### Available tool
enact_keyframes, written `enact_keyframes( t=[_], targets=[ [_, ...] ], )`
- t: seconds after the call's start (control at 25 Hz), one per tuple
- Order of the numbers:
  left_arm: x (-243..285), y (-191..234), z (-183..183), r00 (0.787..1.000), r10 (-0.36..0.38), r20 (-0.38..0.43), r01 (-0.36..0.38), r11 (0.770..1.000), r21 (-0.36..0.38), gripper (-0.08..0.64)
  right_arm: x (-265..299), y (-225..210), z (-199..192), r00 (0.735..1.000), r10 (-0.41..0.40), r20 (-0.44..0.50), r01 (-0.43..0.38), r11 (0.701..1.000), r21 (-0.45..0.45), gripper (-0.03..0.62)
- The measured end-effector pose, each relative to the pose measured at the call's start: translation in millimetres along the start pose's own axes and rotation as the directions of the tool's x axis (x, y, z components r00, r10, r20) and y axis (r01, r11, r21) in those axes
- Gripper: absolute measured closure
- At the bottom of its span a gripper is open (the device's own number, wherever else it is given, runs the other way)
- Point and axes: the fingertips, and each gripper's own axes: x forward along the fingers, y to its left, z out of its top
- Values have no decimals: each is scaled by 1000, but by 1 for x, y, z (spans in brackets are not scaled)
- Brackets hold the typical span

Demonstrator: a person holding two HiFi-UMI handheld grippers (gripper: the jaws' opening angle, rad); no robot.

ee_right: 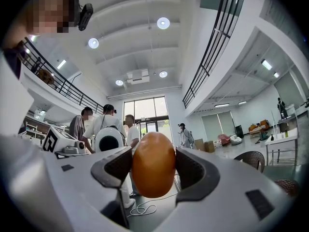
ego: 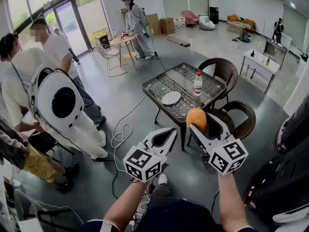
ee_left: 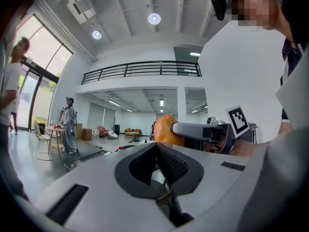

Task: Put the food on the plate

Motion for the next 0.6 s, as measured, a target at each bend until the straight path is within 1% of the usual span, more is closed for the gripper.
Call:
enact_keyframes(
  t=[0.32, 0.6],
  targets=[
    [18, 20, -3, 1000, 20, 1, -20, 1000, -8, 552, 17, -22, -1, 1000, 13, 8, -13, 1000, -3, 304],
    [40, 56, -8, 999, 36, -2, -36, 999, -26, 552, 54, -46, -11, 1000, 21, -12, -21, 1000, 6, 304]
  ],
)
